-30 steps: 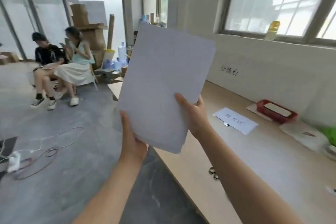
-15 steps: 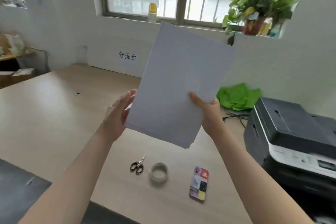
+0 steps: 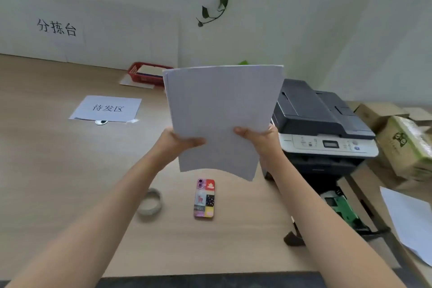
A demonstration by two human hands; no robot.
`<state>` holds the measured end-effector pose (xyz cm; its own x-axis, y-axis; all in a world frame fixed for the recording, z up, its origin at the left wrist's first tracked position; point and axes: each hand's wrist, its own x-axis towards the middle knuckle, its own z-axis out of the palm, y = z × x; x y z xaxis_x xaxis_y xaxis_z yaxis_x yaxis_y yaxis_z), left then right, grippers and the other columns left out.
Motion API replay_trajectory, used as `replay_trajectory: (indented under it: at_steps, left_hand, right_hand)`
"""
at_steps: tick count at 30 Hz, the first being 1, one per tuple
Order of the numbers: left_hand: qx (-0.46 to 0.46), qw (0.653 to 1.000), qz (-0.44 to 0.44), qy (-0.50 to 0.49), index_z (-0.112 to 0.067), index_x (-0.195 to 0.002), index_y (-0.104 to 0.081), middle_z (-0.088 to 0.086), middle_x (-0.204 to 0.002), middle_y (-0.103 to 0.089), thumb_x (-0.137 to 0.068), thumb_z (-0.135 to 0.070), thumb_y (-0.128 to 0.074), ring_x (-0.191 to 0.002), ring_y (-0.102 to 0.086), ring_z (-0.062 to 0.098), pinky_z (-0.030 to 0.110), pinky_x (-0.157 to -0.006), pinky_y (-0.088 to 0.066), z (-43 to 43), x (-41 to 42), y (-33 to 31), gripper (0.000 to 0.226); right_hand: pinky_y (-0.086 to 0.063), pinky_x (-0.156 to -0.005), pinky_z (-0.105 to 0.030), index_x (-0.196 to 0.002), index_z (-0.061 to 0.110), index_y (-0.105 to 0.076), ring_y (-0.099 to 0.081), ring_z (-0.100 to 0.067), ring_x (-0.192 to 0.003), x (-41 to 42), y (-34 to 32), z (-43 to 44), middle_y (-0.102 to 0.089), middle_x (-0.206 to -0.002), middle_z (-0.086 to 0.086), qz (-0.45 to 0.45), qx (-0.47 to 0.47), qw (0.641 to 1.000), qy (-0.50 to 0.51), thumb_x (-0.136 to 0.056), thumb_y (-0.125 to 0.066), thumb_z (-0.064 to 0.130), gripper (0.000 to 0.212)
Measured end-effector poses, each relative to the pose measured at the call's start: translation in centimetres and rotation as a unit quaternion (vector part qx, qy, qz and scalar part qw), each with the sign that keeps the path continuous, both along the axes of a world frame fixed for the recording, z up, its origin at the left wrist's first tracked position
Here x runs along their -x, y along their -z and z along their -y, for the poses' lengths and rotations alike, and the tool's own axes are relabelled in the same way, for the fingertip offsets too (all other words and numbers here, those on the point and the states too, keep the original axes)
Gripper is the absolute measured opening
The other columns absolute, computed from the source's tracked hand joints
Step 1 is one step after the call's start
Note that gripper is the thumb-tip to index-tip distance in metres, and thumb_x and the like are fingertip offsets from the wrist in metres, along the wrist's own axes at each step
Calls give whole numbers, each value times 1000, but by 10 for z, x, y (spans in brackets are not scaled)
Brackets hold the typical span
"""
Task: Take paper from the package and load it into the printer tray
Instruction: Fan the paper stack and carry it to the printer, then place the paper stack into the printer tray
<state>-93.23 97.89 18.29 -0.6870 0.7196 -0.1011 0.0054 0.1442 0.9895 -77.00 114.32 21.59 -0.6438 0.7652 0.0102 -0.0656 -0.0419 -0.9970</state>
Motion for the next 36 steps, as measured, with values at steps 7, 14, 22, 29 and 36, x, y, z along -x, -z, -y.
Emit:
replay_trajectory:
  at_steps: [7,14,22,29,36]
  left_hand:
    - [26,993,104,-57,-14,-86,-76,0,-87,-76,-73,-20,-87,-76,-70,11,39,-77,-57,-72,-102,65,18]
    - [83,980,123,-130,-24,-84,-80,-3,-85,-80,-46,-58,-90,-79,-75,25,41,-65,-57,-117,-164,84,52]
    - [-9,990,71,-119,-16,-75,-76,-9,-70,-77,-74,-28,-85,-65,-72,10,36,-72,-60,-174,-203,31,15]
    - [-73,996,10,-45,-17,-81,-75,-9,-70,-76,-81,-34,-78,-60,-72,6,21,-56,-59,-222,-221,-41,18]
    - [-57,989,132,28,-10,-101,-75,5,-94,-79,-83,-29,-78,-81,-76,22,38,-76,-62,-244,-267,-16,26]
  right_hand:
    - [-57,-73,-39,-79,11,-73,-70,-21,-76,-86,69,-59,-75,-80,-4,60,77,995,3,-72,-82,5,13]
    - [-58,-75,-38,-85,9,-74,-71,-21,-79,-142,95,-116,-76,-86,-6,51,117,991,-38,-71,-83,6,17]
    - [-60,-65,-30,-94,10,-72,-74,-21,-82,-182,52,-170,-77,-90,-4,12,98,994,-44,-77,-79,11,19]
    - [-61,-74,-34,-105,15,-63,-72,-19,-84,-220,-16,-205,-73,-97,-1,-27,12,1000,-3,-90,-66,21,16]
    - [-56,-88,-51,-117,8,-57,-69,-33,-101,-277,-1,-238,-69,-114,-13,59,73,995,16,-84,-72,27,41]
